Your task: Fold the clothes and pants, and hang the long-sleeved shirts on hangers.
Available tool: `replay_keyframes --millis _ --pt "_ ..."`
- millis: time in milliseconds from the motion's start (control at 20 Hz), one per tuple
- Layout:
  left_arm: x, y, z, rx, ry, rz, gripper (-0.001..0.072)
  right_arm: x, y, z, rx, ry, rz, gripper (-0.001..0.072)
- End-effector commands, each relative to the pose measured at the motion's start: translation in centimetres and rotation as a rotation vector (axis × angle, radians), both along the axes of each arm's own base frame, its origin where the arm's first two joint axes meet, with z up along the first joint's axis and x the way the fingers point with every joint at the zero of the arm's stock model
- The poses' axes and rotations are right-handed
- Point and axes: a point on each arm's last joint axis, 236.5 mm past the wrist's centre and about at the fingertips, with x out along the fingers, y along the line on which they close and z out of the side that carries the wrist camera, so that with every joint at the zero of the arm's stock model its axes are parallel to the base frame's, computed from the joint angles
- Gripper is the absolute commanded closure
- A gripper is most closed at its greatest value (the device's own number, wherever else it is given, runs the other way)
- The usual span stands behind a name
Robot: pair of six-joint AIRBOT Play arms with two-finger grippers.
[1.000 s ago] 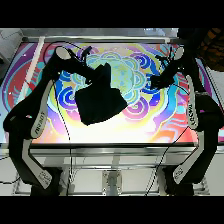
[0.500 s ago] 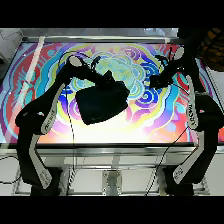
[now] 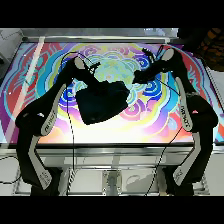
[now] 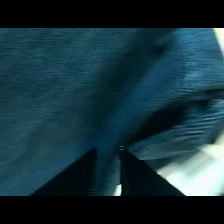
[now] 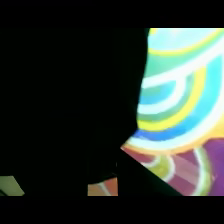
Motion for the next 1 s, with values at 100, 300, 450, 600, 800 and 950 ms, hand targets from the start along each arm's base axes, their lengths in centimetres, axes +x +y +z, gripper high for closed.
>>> replay_keyframes --millis 100,300,450,600,800,950 --pt "2.0 9.0 3.1 0.421 -0.215 0.026 0.0576 0.5 8.8 -2.1 -0.07 -0.182 0.111 0.0569" --pt "2.1 12.7 6.6 0.499 -0.27 0.07 0.0575 -3.2 8.6 -4.7 -0.146 -0.049 0.209 0.059" --pt "1.5 14.1 8.2 0.506 -0.271 0.086 0.0575 -6.8 5.3 -6.5 -0.219 0.123 0.282 0.0591" --pt "0.7 16.5 9.8 0.571 -0.293 0.092 0.0575 -9.5 1.1 -6.8 -0.245 0.285 0.286 0.0691" --pt "-0.5 18.8 11.0 0.588 -0.352 0.124 0.0575 -11.9 -2.3 -5.4 -0.247 0.34 0.262 0.0691" --pt "-3.1 20.6 9.5 0.594 -0.345 0.132 0.0575 -13.4 -4.2 -5.2 -0.251 0.351 0.23 0.0691"
